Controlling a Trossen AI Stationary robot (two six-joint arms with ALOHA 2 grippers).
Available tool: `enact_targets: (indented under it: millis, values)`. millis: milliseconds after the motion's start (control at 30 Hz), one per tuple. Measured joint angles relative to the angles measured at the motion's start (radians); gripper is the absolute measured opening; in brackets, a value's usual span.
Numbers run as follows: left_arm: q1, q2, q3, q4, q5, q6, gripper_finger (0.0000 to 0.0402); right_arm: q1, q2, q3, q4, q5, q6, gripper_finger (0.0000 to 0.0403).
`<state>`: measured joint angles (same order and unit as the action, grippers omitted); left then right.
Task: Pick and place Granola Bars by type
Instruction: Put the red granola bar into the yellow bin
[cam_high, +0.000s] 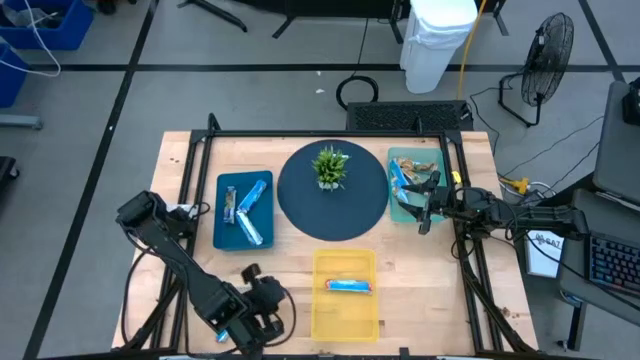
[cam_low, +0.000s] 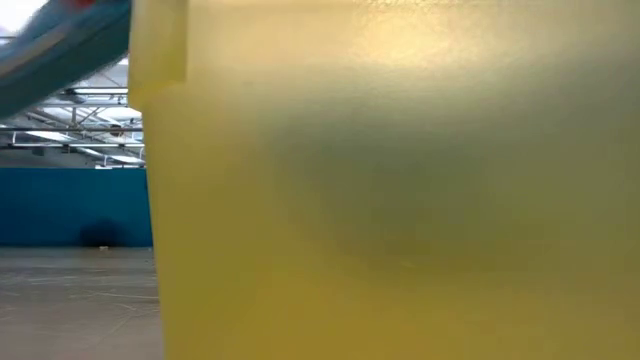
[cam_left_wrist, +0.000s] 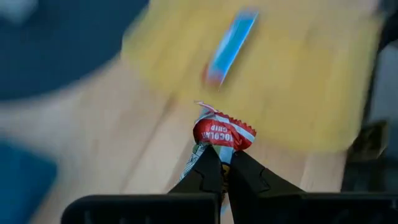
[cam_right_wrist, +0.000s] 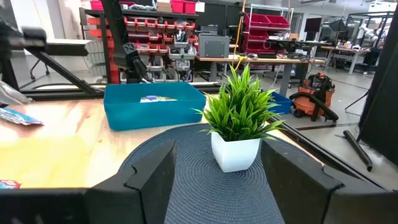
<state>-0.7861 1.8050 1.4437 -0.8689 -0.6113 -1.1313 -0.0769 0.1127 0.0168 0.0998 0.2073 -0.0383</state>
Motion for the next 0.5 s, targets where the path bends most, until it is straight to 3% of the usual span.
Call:
enact_targets:
  millis: [100,200,367,500]
  values:
    - [0.010,-0.001,0.025,0.102,-0.096,0.165,0.0008,0.000,0.000,0.000,0.000,0.000,0.000,0.0226]
    - [0.031,-0.001,0.020,0.235,-0.099,0.338,0.0008,0.000,0.000,0.000,0.000,0.000,0.000,0.0226]
    - [0.090,-0.001,-0.040,0.533,-0.047,0.597,0.0008,0.000,0.000,0.000,0.000,0.000,0.000,0.0226]
    - [0.135,-0.001,-0.091,0.834,0.094,0.859,0.0008,0.000,0.000,0.000,0.000,0.000,0.000,0.0226]
